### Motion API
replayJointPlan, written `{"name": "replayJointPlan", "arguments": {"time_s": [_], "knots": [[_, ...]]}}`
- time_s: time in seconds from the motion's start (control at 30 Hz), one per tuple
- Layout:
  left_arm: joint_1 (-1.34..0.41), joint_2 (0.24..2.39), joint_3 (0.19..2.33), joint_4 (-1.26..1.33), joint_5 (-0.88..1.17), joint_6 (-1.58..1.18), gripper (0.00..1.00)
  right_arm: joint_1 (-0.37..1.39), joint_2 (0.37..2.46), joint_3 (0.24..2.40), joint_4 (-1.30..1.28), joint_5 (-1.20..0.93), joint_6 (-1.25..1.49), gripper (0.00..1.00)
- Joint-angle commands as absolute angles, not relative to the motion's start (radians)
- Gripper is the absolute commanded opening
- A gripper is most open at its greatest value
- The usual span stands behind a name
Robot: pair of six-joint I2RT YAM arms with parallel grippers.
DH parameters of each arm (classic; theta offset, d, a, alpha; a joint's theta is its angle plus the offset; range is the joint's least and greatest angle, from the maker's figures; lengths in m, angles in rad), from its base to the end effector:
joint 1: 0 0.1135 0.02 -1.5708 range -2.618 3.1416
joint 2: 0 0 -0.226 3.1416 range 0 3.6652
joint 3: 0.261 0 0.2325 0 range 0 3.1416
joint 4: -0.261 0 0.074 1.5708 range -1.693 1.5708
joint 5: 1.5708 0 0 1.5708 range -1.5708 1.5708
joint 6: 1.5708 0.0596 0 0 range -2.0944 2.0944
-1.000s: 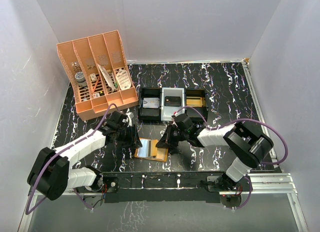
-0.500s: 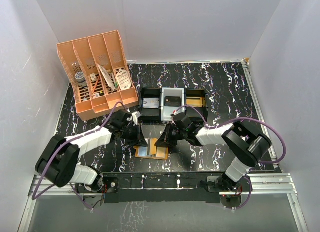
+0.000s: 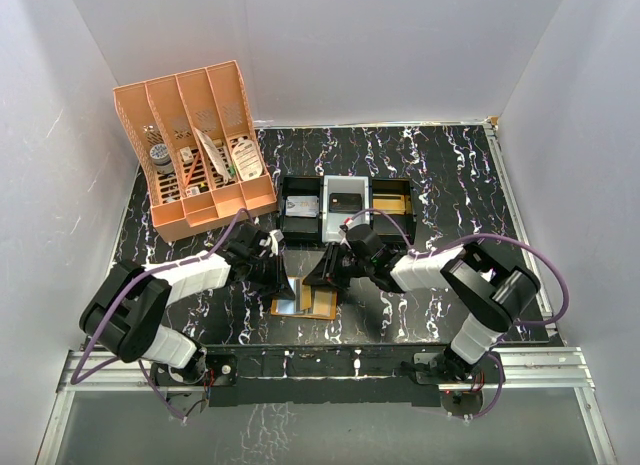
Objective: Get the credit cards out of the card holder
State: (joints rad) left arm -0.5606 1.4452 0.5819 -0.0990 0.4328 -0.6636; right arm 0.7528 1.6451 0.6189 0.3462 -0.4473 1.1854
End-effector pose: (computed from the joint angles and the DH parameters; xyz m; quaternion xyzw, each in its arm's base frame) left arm 0.2040 -0.1576 0.1009 0.0163 0.9339 -0.3358 0.1218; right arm 0.2041 0.2265 0.0975 0.0955 0.8800 0.4596 0.0728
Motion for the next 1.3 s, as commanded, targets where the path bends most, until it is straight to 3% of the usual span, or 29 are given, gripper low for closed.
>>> {"name": "replayJointPlan", "arguments": {"time_s": [0.0, 0.4, 0.8, 1.27], "knots": [[-0.565, 1.459, 0.545, -0.203, 0.271, -0.632, 0.00, 0.773, 1.683, 0.639, 0.434, -0.451, 1.208, 0.23], [-0.566, 1.434, 0.534, -0.199, 0.289, -0.650, 0.00, 0.807, 1.667, 0.658, 0.306, -0.370, 1.168, 0.20], [-0.566, 1.401, 0.519, -0.193, 0.285, -0.665, 0.00, 0.807, 1.646, 0.651, 0.303, -0.377, 1.169, 0.01], [-0.566, 1.389, 0.493, -0.133, 0.259, -0.703, 0.00, 0.797, 1.575, 0.724, 0.124, -0.368, 1.074, 0.00]]}}
